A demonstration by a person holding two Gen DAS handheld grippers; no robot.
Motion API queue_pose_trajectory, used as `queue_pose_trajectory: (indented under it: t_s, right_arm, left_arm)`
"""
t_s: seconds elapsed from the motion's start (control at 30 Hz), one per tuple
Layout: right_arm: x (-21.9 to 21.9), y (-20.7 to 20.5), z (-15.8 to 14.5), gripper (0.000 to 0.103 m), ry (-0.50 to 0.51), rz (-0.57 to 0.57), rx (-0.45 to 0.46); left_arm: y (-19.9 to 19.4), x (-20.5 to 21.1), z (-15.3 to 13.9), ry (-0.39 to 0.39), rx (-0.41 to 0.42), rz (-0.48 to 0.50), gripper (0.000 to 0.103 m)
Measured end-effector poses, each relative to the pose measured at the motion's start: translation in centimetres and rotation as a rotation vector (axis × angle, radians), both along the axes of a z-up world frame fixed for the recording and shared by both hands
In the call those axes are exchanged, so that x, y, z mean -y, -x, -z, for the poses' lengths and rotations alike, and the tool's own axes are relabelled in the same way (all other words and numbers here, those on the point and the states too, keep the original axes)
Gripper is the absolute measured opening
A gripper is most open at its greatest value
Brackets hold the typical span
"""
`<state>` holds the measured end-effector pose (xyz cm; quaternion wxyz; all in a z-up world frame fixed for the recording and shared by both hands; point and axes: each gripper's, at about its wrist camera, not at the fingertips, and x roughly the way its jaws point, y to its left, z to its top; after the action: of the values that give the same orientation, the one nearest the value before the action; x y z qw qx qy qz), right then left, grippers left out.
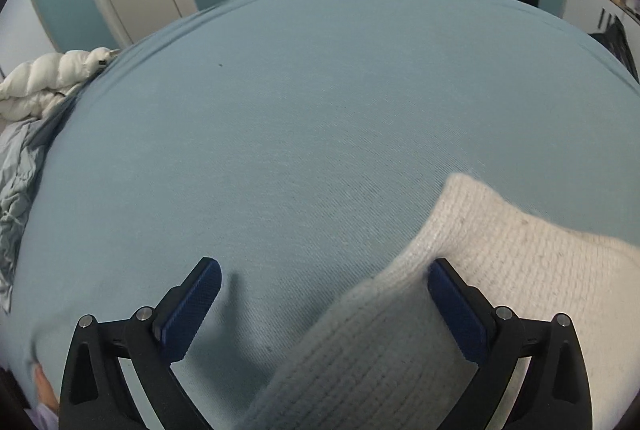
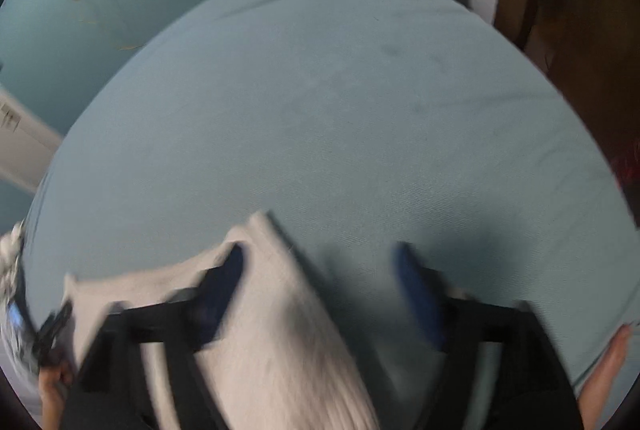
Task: Fold small clothes
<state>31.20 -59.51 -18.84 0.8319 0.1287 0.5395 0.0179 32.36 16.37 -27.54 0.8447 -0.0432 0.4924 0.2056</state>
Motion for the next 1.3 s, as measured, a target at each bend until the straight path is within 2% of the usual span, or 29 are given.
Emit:
queue_pose_trajectory:
  t_s: [0.07,0.13,0.23,0.27,0.37,0.4,0.43,0.5,0.57,0.67,0.77,0.8,0.83,0.9,0.97,1.1,1.2,1.27,1.3]
  right_arm:
    - [0.2,2.3,-0.5,0.093,-0.017,-0.085,-0.039]
    - [-0.7,4.3,0.3,0.093,-0.051,-0.175,-0.100]
    - [-0.2,6.6,3.0,0.092,-0.030,-0.198,-0.176]
    - [0.1,7.1,4.4,0.092,-0.037,-0.212,-0.215]
    - [1.3,7.1,5.8,0.074,-0.117,-0.230,-0.270]
    - [1.7,7.3,6.2,0.061,-0.172,-0.229,-0.290]
    - [2.2,7.3,6.4,0.053,-0.240,-0.229,-0.306]
    - [3.4,7.7,5.8,0.054,-0.369,-0.208,-0.326]
    - [5.8,8.0,5.8,0.054,-0.419,-0.187,-0.322]
    - [7.3,8.8,6.1,0.054,-0.446,-0.172,-0.348]
    - [7.4,9.8,6.4,0.054,-0.437,-0.256,-0.372]
    - [6.9,9.2,7.1,0.038,-0.417,-0.281,-0.377]
    - [6.4,8.9,7.1,0.008,-0.383,-0.314,-0.370]
    - [4.8,8.5,6.1,0.007,-0.301,-0.371,-0.327]
    - [2.7,8.5,5.4,0.006,-0.253,-0.381,-0.287]
    - [5.1,10.5,4.0,0.006,-0.287,-0.282,-0.270]
    - [6.0,10.8,7.0,0.007,-0.242,-0.240,-0.344]
    - [5.2,10.3,8.8,0.012,-0.249,-0.258,-0.361]
    - [5.0,10.0,8.9,0.027,-0.267,-0.267,-0.350]
  left_arm:
    - [-0.5,0.8,-0.2,-0.032,-0.002,0.004,0.103]
    - [-0.4,0.3,0.2,-0.029,-0.014,0.009,0.103]
    - [0.2,0.9,-0.5,-0.015,-0.007,0.003,0.103]
    - [-0.4,-0.4,-0.5,-0.014,-0.003,0.001,0.103]
    - [-0.7,-1.3,-0.2,-0.040,0.007,0.002,0.103]
    - [-0.8,-1.0,-0.3,-0.046,0.008,0.001,0.103]
    - [-0.9,-1.0,-0.4,-0.051,0.009,-0.001,0.103]
    - [-1.0,-0.8,-0.4,-0.053,0.008,-0.002,0.103]
    - [-0.9,-0.6,-0.5,-0.038,0.008,-0.003,0.103]
    - [-0.6,-0.5,-0.6,0.003,0.015,-0.007,0.103]
    - [-0.5,-1.0,-0.5,0.038,0.021,-0.015,0.103]
    - [-0.5,-1.1,-0.5,0.039,0.023,-0.017,0.103]
    - [-0.6,-1.1,-0.5,0.035,0.023,-0.017,0.103]
    - [-0.6,-1.0,-0.6,0.020,0.022,-0.015,0.103]
    - [-0.8,-0.9,-0.5,0.012,0.020,-0.012,0.103]
    - [-0.9,-1.0,-0.4,0.037,0.014,-0.012,0.103]
    - [-1.0,-1.2,-1.0,0.066,-0.007,0.002,0.103]
    - [-0.6,-1.4,-2.2,0.097,-0.012,0.018,0.102]
    - [-0.1,-1.5,-3.1,0.121,-0.003,0.034,0.102]
